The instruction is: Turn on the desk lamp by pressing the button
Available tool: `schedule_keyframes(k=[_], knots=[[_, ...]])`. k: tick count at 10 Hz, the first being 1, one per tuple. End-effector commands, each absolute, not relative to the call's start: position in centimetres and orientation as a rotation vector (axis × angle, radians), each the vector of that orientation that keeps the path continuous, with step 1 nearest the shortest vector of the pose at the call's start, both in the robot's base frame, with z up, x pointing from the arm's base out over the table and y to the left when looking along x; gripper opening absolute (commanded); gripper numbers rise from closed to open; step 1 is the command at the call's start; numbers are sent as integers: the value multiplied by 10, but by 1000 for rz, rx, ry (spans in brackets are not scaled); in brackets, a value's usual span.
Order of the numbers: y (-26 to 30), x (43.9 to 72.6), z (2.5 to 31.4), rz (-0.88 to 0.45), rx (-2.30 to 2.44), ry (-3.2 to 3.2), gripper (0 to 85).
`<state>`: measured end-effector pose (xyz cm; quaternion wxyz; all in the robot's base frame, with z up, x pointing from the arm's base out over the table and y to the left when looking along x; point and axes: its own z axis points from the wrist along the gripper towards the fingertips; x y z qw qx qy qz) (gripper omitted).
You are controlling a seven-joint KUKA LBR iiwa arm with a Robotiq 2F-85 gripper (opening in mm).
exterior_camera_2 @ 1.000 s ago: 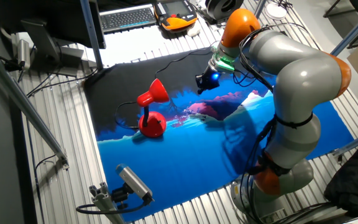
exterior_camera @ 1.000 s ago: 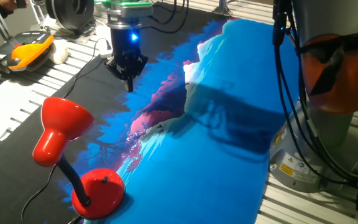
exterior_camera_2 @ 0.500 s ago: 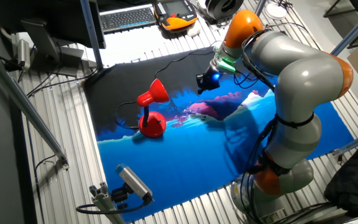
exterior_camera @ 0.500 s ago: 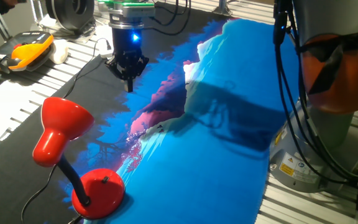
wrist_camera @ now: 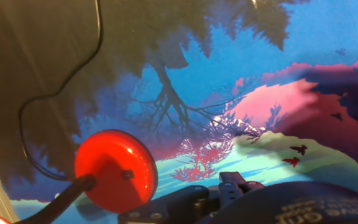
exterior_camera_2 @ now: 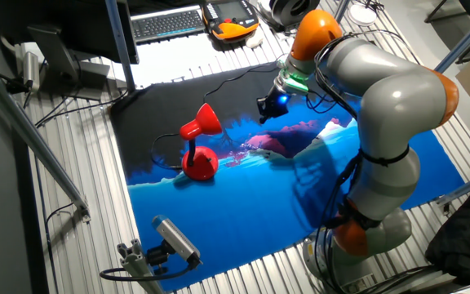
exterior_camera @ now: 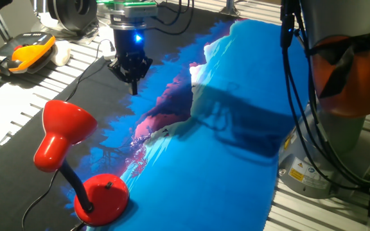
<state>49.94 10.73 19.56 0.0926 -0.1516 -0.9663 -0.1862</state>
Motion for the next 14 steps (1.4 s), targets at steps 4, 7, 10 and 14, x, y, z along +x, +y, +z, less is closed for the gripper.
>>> schedule_keyframes(k=[4,7,10,14], knots=[[107,499,196,-520,-437,-2887,0],[116,502,192,-552,-464,-2856,0],[141,507,179,-560,-490,-2851,0],[174,505,159,-571,-524,-2847,0]])
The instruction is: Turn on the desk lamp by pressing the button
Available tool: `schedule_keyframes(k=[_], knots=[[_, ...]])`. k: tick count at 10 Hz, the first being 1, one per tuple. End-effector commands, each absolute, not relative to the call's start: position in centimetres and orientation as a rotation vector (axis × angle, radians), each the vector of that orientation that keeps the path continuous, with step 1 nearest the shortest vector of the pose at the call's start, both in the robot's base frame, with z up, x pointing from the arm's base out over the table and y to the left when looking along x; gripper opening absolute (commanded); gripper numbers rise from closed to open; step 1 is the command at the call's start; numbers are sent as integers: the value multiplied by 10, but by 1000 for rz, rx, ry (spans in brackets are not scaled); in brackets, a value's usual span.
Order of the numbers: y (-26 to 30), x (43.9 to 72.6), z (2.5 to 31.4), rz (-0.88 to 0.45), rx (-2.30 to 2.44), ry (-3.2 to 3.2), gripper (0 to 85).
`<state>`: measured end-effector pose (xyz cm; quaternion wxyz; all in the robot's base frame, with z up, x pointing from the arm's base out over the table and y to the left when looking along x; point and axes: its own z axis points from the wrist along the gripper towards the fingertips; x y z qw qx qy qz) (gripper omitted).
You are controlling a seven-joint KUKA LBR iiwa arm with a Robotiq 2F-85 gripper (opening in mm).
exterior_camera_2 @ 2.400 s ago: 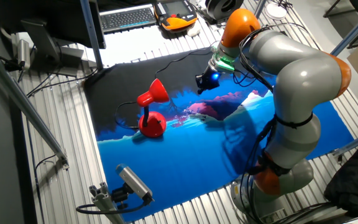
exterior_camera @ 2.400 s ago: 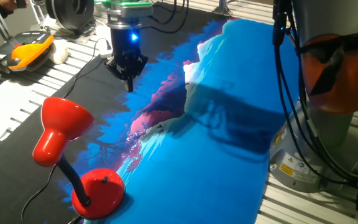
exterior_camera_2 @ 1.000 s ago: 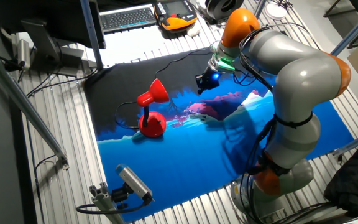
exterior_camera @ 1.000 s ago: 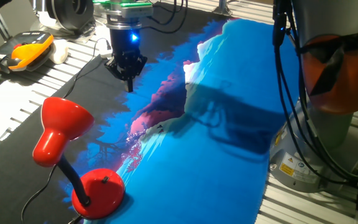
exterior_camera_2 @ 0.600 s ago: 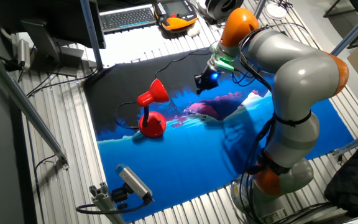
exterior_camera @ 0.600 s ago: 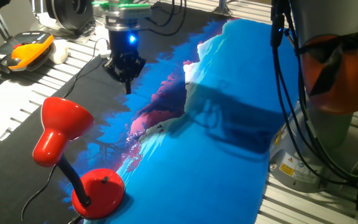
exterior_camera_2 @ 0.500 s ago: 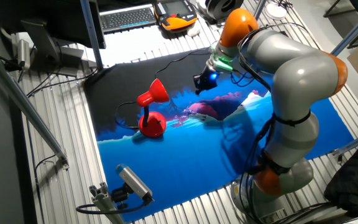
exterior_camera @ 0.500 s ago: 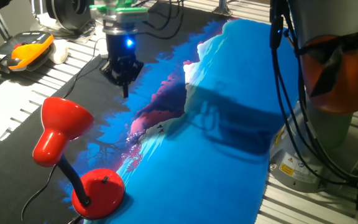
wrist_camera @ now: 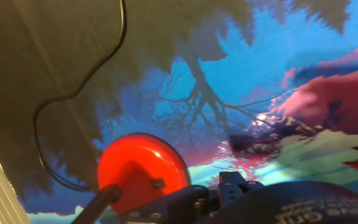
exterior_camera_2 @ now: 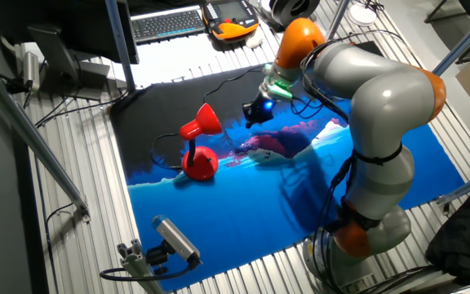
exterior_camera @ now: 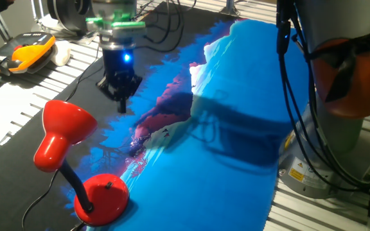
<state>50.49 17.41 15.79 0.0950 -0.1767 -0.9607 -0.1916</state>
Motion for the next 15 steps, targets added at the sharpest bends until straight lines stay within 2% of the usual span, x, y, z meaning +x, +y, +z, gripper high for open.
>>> schedule_keyframes(k=[1,4,7,15], knots=[[179,504,153,-566,-523,-2850,0],[196,499,140,-589,-552,-2851,0],[196,505,133,-599,-546,-2855,0],[196,507,131,-583,-448,-2840,0]])
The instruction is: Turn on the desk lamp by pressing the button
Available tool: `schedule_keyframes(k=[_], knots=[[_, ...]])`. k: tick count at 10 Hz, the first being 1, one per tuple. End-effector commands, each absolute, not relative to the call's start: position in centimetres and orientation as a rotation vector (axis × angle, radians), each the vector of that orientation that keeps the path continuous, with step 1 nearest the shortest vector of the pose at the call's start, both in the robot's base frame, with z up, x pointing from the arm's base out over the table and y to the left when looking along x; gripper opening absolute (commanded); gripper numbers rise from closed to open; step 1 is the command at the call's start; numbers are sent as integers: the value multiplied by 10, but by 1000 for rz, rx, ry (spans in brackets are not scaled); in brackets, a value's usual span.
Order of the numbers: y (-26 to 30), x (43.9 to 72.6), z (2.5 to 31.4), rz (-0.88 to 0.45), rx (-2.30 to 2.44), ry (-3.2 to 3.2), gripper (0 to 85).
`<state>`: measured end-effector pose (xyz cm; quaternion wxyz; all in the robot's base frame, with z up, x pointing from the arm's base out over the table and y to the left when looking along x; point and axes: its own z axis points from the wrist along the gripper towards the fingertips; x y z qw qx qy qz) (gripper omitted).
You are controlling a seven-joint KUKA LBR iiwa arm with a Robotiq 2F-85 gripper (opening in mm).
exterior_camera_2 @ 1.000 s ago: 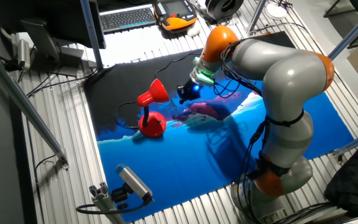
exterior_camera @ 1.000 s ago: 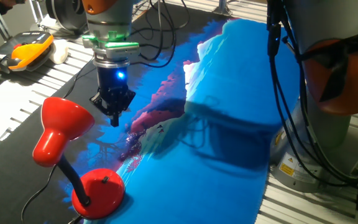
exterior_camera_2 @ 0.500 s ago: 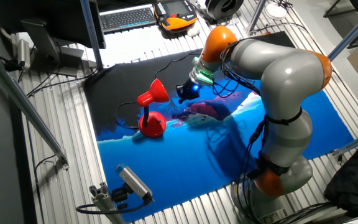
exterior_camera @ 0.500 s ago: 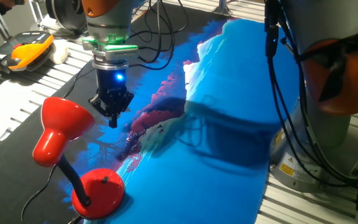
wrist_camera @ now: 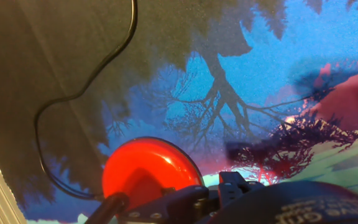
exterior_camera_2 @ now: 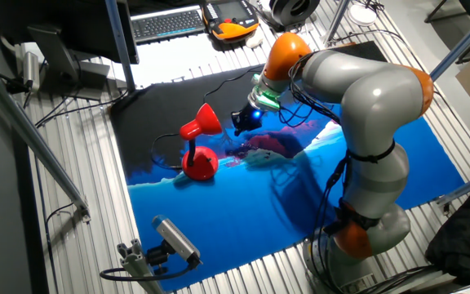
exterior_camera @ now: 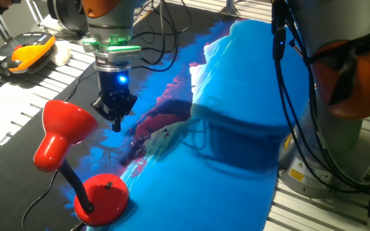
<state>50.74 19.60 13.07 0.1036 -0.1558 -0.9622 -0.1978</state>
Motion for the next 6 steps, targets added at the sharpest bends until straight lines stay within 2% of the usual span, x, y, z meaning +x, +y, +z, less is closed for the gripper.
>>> schedule_keyframes(k=[1,6], knots=[[196,507,131,-583,-418,-2830,0],[196,507,131,-581,-354,-2811,0]])
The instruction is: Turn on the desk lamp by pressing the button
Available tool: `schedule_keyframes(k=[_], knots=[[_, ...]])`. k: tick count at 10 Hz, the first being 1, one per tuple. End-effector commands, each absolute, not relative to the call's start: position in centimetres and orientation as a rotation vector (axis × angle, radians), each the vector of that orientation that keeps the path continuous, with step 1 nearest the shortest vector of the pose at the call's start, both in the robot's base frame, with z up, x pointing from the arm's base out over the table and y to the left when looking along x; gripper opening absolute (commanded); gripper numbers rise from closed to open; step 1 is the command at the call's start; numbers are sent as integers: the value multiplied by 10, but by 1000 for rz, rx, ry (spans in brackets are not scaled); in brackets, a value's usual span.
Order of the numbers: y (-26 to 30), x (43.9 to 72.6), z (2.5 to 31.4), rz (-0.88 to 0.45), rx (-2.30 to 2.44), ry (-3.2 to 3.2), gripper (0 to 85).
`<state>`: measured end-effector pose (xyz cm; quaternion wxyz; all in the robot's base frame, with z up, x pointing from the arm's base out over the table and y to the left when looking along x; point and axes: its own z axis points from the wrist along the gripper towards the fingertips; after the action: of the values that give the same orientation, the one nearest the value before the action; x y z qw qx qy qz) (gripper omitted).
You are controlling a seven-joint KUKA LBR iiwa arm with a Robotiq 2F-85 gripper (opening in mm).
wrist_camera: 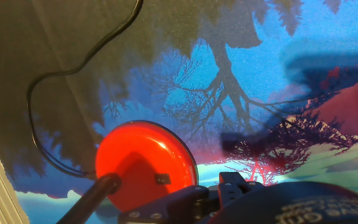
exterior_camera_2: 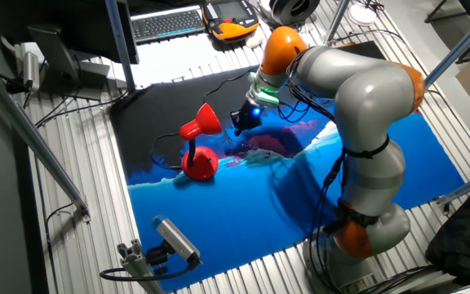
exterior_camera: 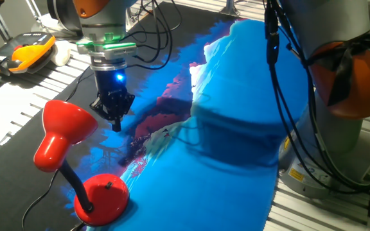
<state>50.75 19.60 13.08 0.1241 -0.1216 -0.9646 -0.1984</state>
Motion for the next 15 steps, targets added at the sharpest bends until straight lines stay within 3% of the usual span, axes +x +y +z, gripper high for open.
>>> schedule_keyframes(k=[1,6,15], knots=[[196,507,131,-575,-355,-2812,0],[204,508,123,-553,-343,-2808,0],[230,494,85,-578,-346,-2817,0]])
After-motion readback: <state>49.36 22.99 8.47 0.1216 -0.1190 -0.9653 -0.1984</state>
